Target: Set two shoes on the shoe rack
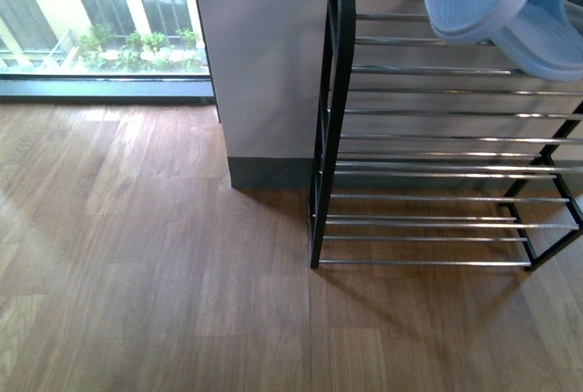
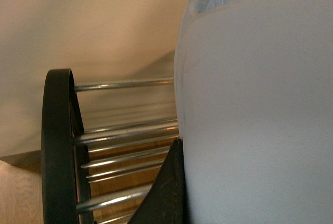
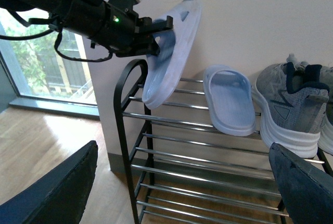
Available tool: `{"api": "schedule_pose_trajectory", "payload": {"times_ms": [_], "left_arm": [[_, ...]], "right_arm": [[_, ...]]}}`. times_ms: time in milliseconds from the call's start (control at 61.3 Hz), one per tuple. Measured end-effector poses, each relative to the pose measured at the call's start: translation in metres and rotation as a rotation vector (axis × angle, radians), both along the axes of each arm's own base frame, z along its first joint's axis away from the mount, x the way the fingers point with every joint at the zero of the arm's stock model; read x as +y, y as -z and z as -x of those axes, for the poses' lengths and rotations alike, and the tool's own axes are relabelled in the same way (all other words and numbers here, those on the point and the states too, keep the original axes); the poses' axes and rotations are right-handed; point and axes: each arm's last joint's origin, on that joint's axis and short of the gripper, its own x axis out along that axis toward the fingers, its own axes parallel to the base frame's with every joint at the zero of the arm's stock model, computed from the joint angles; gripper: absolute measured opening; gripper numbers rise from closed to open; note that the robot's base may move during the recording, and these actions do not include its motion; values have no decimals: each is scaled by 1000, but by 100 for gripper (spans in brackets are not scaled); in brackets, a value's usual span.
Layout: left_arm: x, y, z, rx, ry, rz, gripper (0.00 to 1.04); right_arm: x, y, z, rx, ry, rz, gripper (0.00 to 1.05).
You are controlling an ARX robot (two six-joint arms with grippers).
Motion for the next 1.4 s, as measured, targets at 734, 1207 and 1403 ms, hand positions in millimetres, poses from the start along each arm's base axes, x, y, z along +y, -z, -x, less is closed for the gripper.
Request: {"api": "schedule_pose_trajectory", "payload": {"times_ms": [734,1207,1403], "left_arm": [[1,29,0,103,-176,-157,2],[-3,36,2,182,-144,-76,33],[-5,31,3,212,-116,-26,65]], "right_arm": [[0,0,0,0,0,0,95],[0,0,0,0,0,0,95],[0,0,0,0,0,0,95]]}}
